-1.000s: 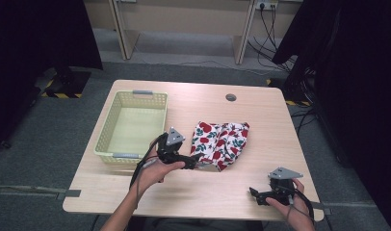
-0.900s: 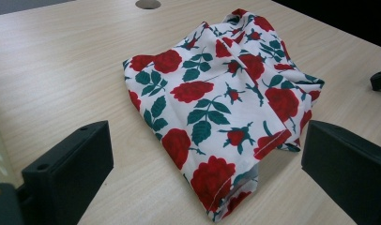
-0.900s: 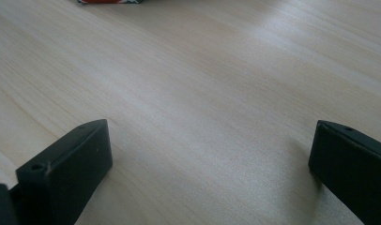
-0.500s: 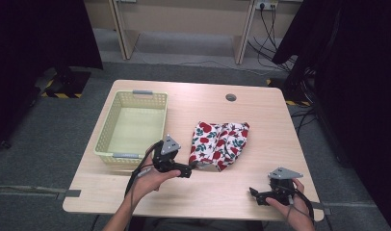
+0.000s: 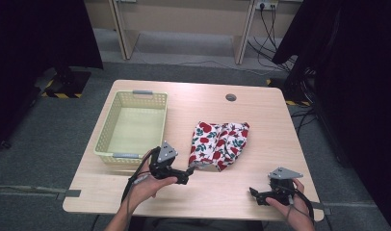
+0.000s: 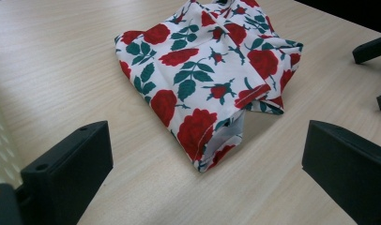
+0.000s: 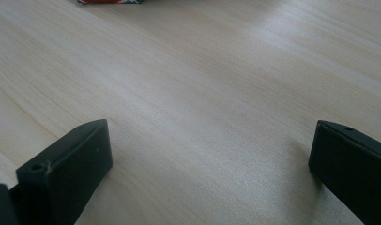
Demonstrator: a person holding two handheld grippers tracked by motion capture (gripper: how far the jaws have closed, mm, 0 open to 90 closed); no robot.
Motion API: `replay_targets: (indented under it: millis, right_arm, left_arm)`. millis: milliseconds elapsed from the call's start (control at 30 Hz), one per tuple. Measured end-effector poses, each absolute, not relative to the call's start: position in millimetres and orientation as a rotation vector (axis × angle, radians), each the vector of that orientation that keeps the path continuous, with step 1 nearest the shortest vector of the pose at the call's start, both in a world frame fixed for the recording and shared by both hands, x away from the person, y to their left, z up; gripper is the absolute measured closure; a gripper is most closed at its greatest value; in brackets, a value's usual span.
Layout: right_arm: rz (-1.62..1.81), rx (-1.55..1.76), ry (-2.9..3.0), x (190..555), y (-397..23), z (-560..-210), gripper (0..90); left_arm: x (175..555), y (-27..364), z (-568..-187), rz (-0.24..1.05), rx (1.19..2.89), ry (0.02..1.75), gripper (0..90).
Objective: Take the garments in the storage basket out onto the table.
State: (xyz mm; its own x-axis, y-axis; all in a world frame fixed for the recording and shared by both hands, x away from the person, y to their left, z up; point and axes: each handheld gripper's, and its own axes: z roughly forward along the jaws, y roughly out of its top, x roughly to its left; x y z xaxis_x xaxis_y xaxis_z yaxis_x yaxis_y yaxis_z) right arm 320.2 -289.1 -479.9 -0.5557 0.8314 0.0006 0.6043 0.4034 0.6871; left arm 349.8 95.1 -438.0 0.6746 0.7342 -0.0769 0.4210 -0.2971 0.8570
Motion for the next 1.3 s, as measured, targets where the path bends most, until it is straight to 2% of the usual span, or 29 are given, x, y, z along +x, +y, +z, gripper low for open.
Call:
replay_targets:
  millis: [1300]
  right_arm:
    - [0.925,1.242,2.323,320,-289,-480,0.3]
  left_arm:
    - [323,119,-466,0.438,2.032,0.914,1.6]
